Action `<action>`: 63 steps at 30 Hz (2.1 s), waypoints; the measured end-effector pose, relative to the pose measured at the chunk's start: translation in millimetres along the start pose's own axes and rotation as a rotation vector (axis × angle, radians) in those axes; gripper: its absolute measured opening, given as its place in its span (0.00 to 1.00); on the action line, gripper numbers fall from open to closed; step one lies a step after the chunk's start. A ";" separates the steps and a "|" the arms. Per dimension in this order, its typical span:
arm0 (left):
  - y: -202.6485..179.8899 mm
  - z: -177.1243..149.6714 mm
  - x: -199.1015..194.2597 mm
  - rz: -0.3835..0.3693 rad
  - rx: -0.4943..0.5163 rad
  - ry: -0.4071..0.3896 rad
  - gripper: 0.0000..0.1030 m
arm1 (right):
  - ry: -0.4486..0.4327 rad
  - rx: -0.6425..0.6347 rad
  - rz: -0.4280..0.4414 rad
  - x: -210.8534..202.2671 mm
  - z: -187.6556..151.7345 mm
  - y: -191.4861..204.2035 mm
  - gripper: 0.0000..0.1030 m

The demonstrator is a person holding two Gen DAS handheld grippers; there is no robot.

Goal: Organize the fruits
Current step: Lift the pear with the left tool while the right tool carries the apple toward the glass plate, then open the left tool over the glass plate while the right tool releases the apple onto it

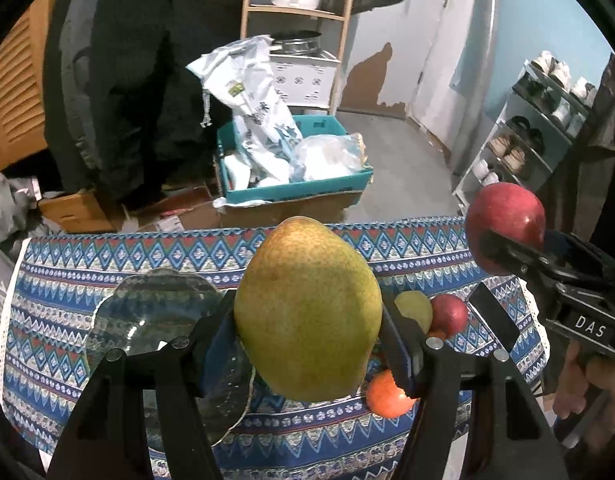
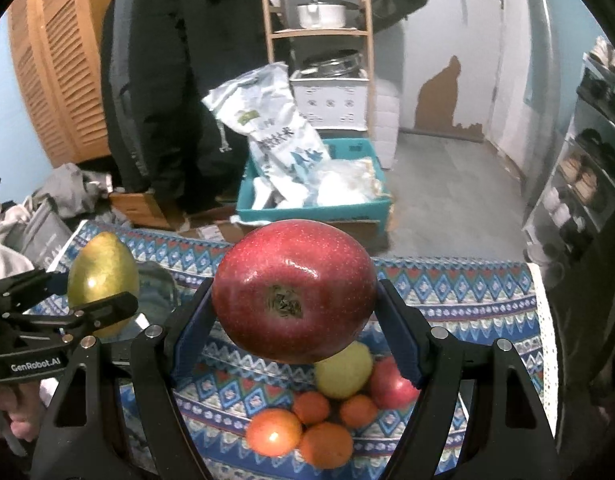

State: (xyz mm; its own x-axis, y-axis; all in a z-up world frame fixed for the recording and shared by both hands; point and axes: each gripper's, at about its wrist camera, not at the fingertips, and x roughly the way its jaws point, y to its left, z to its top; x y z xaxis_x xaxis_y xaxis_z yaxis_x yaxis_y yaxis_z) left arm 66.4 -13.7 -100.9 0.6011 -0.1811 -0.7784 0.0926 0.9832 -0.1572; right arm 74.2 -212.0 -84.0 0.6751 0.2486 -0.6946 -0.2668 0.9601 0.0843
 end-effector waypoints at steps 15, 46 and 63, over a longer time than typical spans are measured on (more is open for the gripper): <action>77.2 -16.2 -13.7 0.066 -0.113 -0.013 0.66 | 0.021 -0.089 0.098 27.7 19.9 77.6 0.75; 193.2 -76.7 38.3 0.162 -0.315 0.142 0.66 | 0.278 -0.181 0.232 146.7 -8.5 192.0 0.75; 200.7 -107.0 89.1 0.183 -0.352 0.300 0.66 | 0.406 -0.248 0.180 205.3 -53.5 194.2 0.76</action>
State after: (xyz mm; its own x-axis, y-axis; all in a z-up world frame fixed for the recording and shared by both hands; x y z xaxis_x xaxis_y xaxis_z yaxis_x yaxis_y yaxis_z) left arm 53.5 165.1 -266.8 0.3229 -0.0557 -0.9448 -0.2976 0.9417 -0.1572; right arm 124.1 18.6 -248.4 0.2949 0.2897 -0.9106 -0.5428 0.8350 0.0899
